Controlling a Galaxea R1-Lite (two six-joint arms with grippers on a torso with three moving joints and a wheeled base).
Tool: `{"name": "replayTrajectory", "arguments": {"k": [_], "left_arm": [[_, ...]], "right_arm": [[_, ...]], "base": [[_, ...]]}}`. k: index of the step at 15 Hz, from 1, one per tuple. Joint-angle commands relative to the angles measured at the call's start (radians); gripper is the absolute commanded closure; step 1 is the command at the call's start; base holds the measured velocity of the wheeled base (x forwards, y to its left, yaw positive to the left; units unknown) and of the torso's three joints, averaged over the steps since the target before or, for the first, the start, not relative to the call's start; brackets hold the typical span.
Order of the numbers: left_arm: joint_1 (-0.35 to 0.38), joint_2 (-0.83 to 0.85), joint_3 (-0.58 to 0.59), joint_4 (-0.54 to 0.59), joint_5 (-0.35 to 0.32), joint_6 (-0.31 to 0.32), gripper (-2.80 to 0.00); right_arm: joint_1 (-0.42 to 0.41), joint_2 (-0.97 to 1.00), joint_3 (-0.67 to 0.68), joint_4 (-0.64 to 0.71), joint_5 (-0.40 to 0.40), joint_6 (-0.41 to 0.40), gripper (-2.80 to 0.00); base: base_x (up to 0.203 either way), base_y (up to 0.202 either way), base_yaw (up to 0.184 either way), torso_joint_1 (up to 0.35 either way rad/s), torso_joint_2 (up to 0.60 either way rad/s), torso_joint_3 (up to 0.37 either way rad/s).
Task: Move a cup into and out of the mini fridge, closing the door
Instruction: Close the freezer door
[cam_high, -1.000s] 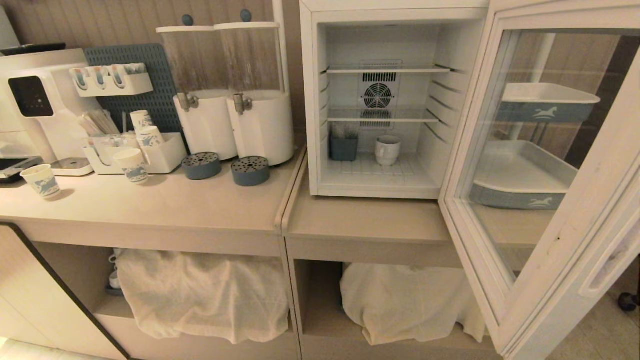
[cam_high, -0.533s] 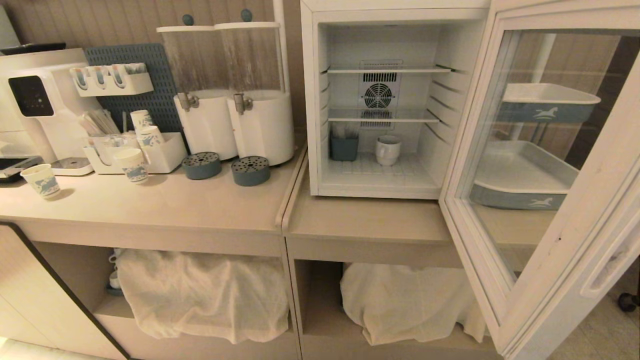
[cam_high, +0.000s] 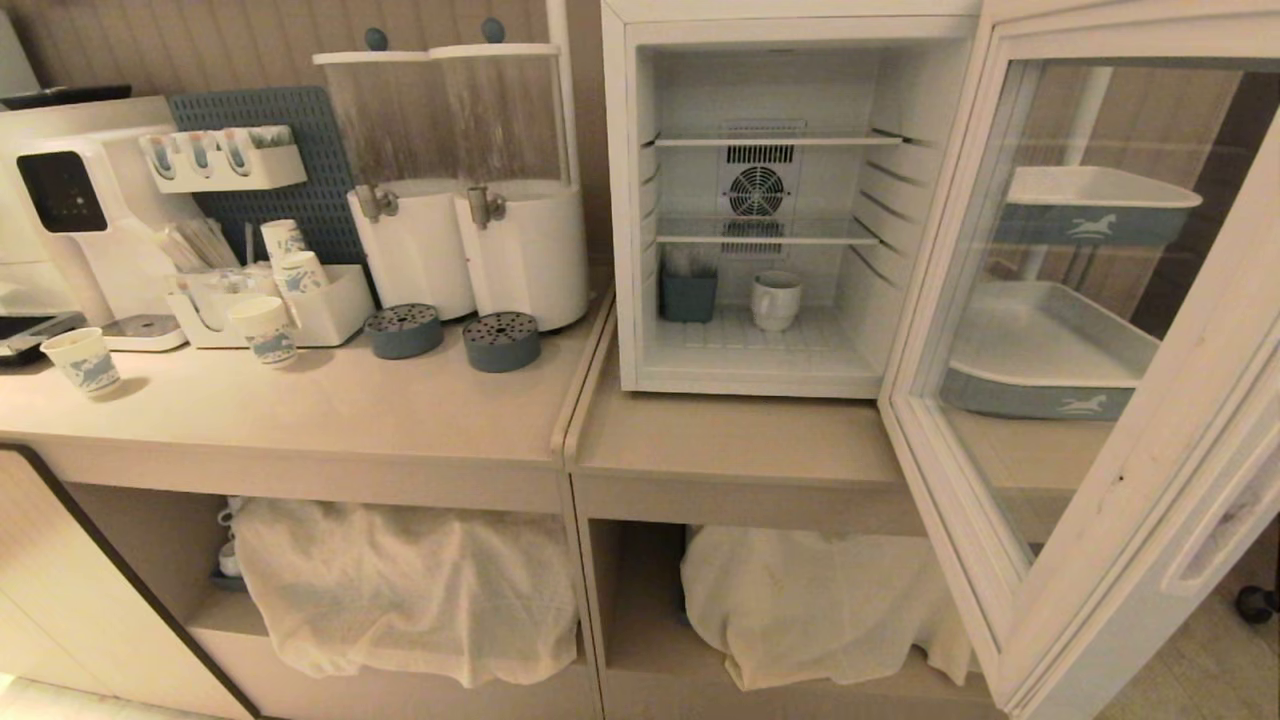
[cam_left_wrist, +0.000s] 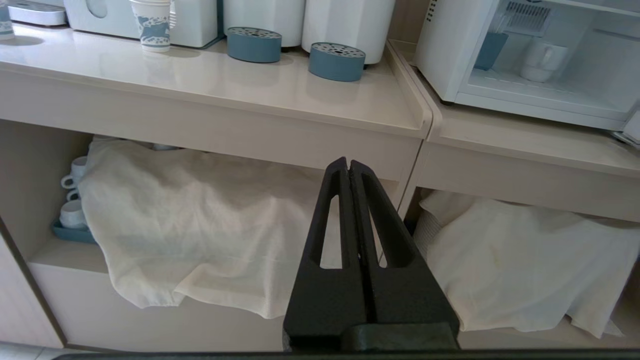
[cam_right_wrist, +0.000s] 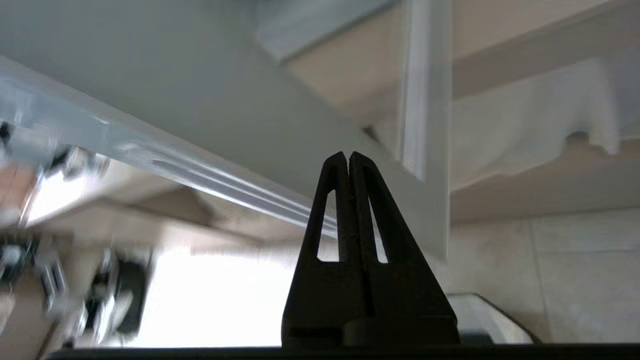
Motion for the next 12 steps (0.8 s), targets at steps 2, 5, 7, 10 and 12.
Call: {"name": "replayTrajectory", "arguments": {"k": [2, 5, 7, 10, 12], "left_arm": [[0.0, -0.005, 0.04, -0.001, 0.0, -0.002, 0.0], [0.0, -0.005, 0.04, -0.001, 0.0, -0.002, 0.0], [0.0, -0.005, 0.04, -0.001, 0.0, -0.002, 0.0], [0.0, -0.005, 0.04, -0.001, 0.0, -0.002, 0.0], [0.0, -0.005, 0.04, -0.001, 0.0, -0.002, 0.0]], "right_arm": [[-0.139, 0.041, 0.116, -0.098, 0.267, -0.214, 0.0], [-0.374, 0.069, 0.236, -0.256, 0.546, -0.418, 0.0], [-0.555, 0.118, 0.304, -0.377, 0.814, -0.559, 0.0], [-0.707, 0.287, 0.341, -0.565, 1.17, -0.72, 0.0], [-0.717, 0.374, 0.334, -0.676, 1.242, -0.766, 0.0]], "base": [[0.0, 0.0, 0.0, 0.0, 0.0, 0.0], [0.0, 0.0, 0.0, 0.0, 0.0, 0.0], [0.0, 0.0, 0.0, 0.0, 0.0, 0.0], [0.0, 0.0, 0.0, 0.0, 0.0, 0.0], [0.0, 0.0, 0.0, 0.0, 0.0, 0.0]]}}
